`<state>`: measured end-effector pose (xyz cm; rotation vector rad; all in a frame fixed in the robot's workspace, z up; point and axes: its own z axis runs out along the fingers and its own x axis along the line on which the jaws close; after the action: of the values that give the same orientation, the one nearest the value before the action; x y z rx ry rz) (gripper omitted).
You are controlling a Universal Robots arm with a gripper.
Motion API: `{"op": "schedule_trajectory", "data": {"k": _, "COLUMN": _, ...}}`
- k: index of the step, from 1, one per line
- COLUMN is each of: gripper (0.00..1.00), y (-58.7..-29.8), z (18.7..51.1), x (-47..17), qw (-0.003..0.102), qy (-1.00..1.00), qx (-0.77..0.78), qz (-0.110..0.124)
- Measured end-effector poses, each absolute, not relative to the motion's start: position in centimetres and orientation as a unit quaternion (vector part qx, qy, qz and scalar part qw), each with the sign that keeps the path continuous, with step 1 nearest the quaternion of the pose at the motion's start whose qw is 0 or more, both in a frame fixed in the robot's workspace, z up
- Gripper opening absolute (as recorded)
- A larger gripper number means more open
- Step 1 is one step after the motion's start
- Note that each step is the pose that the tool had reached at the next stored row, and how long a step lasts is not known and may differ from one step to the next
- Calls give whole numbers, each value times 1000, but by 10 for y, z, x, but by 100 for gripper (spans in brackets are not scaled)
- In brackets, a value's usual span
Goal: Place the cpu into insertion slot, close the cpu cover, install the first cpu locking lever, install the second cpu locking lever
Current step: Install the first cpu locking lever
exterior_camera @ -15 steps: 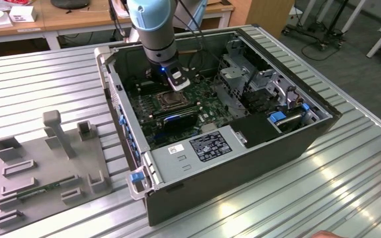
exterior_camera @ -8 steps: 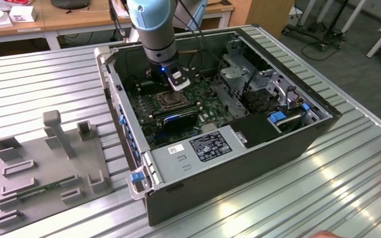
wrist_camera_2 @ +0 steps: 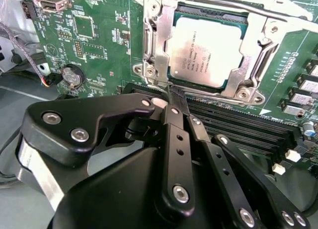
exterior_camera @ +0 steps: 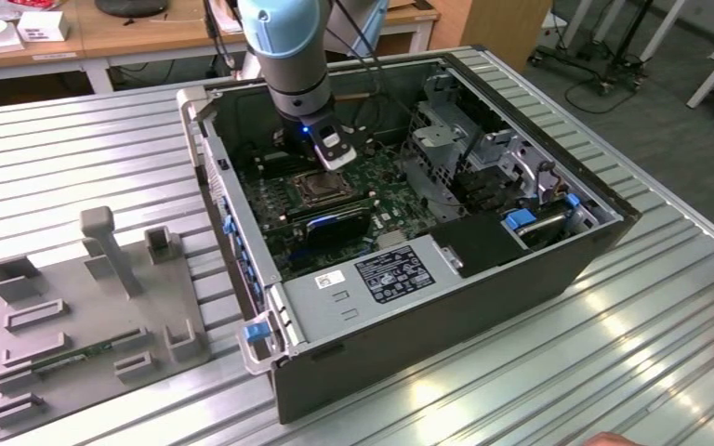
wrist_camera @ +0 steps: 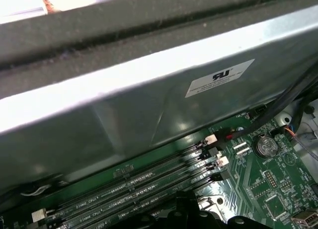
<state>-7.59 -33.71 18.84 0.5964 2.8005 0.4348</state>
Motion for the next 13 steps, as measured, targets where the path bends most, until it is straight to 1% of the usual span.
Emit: {"op": "schedule_trajectory", "data": {"k": 13, "gripper": 10, "y": -336, "z": 188, "x": -76, "qw": 123, "qy": 959, "qx": 207, "qz": 149}}
